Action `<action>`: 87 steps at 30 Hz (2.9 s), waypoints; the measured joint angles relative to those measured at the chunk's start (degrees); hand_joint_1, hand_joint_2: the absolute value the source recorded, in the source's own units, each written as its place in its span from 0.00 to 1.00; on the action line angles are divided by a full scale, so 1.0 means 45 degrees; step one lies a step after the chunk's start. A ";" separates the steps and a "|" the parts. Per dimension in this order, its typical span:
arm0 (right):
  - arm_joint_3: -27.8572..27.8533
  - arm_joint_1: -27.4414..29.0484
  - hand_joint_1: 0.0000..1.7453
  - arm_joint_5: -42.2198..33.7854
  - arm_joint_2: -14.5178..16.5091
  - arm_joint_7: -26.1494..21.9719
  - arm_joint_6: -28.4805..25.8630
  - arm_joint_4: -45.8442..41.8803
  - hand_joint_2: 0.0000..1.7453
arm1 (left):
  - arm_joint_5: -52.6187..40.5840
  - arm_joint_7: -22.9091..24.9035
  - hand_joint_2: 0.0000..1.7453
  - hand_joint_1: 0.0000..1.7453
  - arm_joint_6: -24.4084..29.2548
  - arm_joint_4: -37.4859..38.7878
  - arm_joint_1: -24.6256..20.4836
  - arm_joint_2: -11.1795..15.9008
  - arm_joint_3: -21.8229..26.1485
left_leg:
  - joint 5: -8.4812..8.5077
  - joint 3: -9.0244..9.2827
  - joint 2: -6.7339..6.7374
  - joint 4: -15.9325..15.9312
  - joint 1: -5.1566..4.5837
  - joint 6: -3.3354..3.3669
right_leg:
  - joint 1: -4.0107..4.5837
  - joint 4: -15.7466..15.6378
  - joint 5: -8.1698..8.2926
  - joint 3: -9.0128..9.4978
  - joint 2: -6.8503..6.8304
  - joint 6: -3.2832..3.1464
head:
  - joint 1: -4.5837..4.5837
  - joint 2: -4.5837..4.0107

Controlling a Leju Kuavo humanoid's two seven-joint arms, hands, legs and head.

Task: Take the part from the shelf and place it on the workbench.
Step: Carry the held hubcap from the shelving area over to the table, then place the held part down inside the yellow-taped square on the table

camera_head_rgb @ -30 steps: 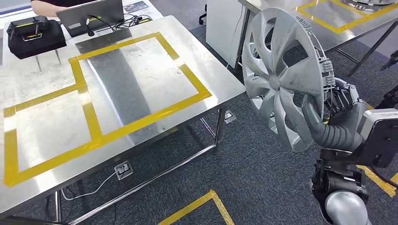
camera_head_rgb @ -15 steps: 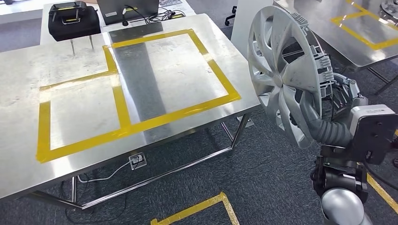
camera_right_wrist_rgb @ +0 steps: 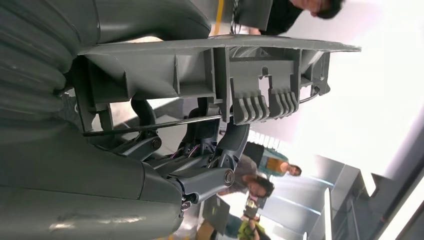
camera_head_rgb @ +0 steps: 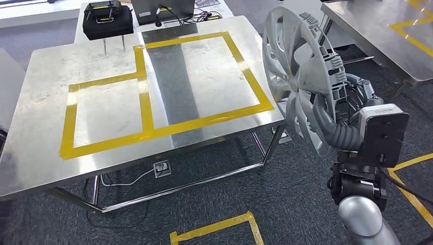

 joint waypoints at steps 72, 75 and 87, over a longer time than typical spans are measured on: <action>0.0821 -0.0367 1.00 -0.1263 0.1226 -0.1113 -0.0493 0.1738 1.00 | -0.0041 -0.0376 0.00 0.00 0.0414 -0.0016 -0.0123 0.0029 -0.0250 | 0.1301 0.1971 0.0220 -0.3490 -0.0170 0.0882 | -0.0141 0.1524 -0.0756 -0.0865 0.0110 0.0913 | 0.0235 0.0000; 0.0817 -0.0279 1.00 -0.1248 0.1173 -0.1093 -0.0495 0.1725 1.00 | -0.0036 -0.0375 0.00 0.00 0.0418 -0.0019 -0.0140 0.0024 -0.0250 | 0.1227 0.2024 0.0083 -0.3485 -0.0221 0.0930 | -0.0115 0.3627 -0.1366 -0.2054 0.0273 0.0847 | 0.0333 0.0000; 0.0777 -0.0191 1.00 -0.1229 0.1064 -0.1020 -0.0519 0.1632 1.00 | -0.0045 -0.0383 0.00 0.00 0.0409 -0.0023 -0.0103 0.0027 -0.0255 | 0.0472 0.1646 -0.0058 -0.2406 -0.0184 0.0289 | -0.0001 -0.0211 0.0103 0.0022 0.0273 0.0062 | 0.0266 0.0000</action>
